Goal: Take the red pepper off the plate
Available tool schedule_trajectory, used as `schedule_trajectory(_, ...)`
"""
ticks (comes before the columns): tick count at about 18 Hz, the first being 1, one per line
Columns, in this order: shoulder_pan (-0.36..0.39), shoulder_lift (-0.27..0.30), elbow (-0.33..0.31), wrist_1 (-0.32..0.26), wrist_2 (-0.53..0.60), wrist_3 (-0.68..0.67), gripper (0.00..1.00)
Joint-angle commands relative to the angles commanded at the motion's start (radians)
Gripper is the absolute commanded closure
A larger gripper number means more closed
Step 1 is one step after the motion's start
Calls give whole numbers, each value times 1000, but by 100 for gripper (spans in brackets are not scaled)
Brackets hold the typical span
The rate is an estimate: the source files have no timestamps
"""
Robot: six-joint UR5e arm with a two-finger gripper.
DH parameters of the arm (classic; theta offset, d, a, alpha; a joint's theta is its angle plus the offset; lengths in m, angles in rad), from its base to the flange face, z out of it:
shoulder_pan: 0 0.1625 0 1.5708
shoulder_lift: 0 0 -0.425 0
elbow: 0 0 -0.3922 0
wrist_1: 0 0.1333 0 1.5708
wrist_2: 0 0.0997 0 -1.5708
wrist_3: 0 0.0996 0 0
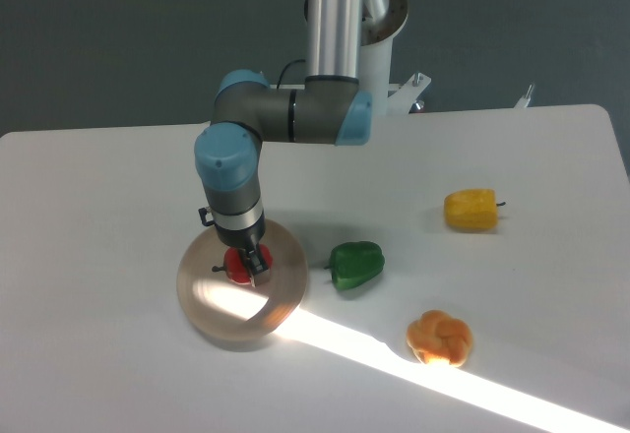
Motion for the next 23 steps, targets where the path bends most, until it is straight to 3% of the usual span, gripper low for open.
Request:
schedule_trajectory(1,20,2,17,-8,-11,22,47)
schedule_trajectory(8,221,-5,256,-268,-40,279,47)
schedule_trajectory(12,298,-34,359,-345,-48,445,47)
schedule_trajectory(17,319,-129,469,-336,-38,499,47)
schedule_trajectory(23,332,-132,482,-336,-48,502,47)
